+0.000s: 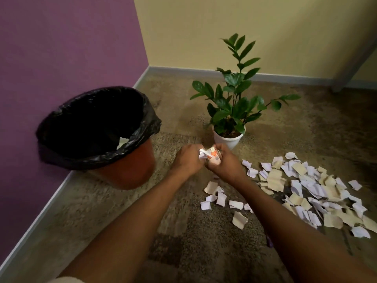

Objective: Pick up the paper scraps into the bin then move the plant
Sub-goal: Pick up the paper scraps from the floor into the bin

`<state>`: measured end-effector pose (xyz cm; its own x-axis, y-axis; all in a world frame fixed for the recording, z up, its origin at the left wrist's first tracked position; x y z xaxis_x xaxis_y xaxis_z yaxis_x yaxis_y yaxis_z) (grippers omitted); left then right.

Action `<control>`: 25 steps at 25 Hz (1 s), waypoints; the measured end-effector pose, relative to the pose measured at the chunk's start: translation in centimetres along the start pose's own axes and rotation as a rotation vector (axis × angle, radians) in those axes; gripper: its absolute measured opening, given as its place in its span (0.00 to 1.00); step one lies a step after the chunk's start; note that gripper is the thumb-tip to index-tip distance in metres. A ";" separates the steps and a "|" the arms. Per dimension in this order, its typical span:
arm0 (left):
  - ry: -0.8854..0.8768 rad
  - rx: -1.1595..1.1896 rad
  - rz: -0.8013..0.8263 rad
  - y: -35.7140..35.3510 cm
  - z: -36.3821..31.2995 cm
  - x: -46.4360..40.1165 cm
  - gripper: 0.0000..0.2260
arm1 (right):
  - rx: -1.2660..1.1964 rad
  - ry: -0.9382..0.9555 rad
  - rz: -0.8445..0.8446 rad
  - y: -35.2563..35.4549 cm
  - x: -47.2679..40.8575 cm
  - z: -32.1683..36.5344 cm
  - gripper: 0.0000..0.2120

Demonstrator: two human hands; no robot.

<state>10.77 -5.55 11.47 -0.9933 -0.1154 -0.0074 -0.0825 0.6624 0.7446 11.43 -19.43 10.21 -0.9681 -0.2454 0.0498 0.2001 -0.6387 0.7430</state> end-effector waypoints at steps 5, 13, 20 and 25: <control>-0.024 0.059 -0.235 10.9 -2.4 0.2 0.09 | -0.141 0.135 -0.035 3.4 -1.7 9.7 0.22; 0.072 0.083 -0.530 26.3 0.1 3.1 0.13 | -0.032 0.389 0.003 3.8 -5.3 25.3 0.31; 0.350 0.159 -0.436 27.2 7.5 5.2 0.12 | -0.020 0.453 0.205 -2.6 -5.7 30.6 0.37; 0.484 0.195 -0.388 27.2 10.0 5.8 0.26 | -0.003 0.429 0.225 -4.0 -5.6 30.4 0.39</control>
<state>1.96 19.18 25.02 -0.7430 -0.6640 0.0839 -0.4866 0.6220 0.6135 11.49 6.65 27.28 -0.7517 -0.6556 -0.0715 0.3983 -0.5377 0.7431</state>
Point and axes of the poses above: each hand's wrist, its own x-axis away from the middle knuckle, its own y-axis out of the back of the hand, z = x × y, the point moved 9 cm from there along -x, towards the middle knuckle, and after that the axes turned 11 degrees about x, right-handed, at the moved point
